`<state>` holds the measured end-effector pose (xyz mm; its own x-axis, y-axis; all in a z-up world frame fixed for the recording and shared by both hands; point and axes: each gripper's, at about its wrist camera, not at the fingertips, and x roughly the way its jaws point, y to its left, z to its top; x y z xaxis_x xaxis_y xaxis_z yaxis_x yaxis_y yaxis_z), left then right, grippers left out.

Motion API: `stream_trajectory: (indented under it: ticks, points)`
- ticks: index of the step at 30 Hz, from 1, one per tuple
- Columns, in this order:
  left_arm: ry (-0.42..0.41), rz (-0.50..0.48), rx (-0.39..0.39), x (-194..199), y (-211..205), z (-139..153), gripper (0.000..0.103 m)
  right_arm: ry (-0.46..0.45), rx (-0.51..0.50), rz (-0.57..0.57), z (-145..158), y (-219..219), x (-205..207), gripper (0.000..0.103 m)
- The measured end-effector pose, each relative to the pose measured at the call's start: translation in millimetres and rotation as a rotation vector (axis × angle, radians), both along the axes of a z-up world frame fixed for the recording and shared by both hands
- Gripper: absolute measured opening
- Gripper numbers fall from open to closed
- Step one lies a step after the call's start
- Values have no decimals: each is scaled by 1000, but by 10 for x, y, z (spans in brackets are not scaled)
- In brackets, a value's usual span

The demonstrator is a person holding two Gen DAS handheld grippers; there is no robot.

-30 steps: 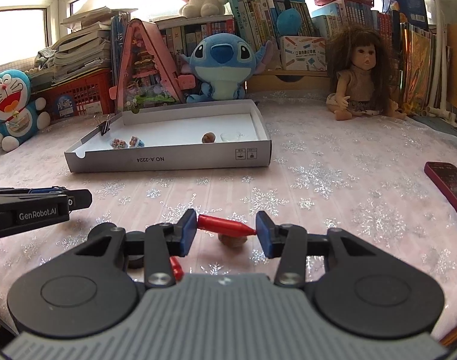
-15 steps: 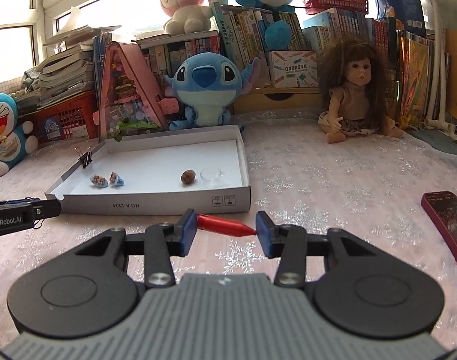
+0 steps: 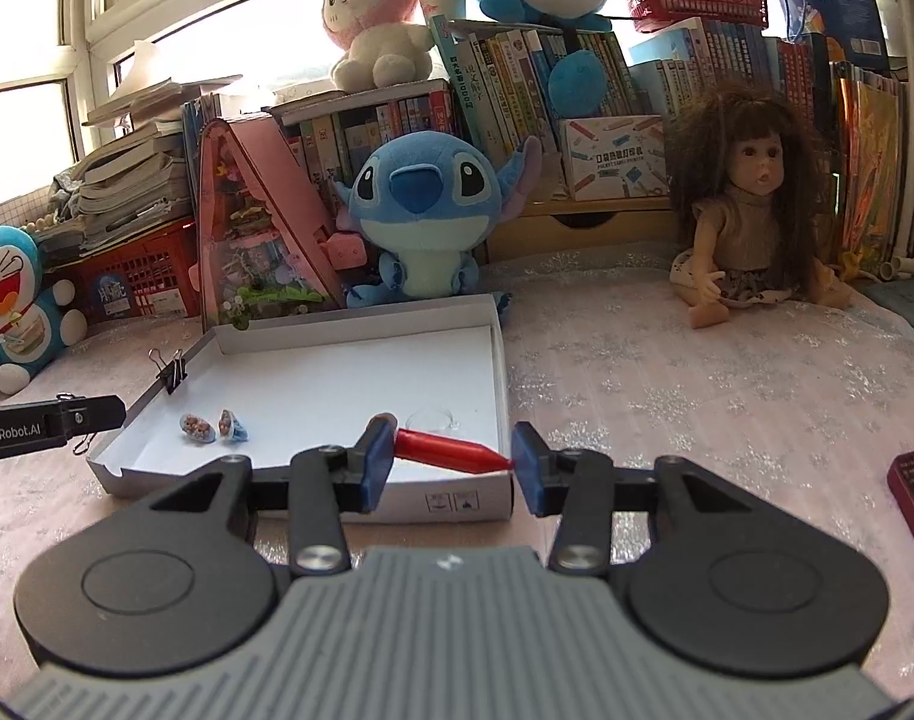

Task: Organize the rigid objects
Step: 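Carry binder clip in left gripper into the tray while right gripper carries the crayon there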

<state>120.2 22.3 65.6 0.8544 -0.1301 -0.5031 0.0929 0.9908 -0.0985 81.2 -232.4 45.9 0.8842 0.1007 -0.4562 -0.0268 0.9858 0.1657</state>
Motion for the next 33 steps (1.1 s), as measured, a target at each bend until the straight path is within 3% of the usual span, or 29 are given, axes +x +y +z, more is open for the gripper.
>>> stream_trajectory:
  ticks: [13, 25, 33]
  points:
    - [45, 1, -36, 633, -2, 41, 30, 1, 79, 130, 69, 3, 604, 48]
    - [95, 43, -47, 1178, -139, -265, 30, 63, 112, 166, -168, 166, 1166, 48]
    - [106, 55, 2, 1269, -227, -462, 30, 96, 35, 144, -343, 273, 1330, 48]
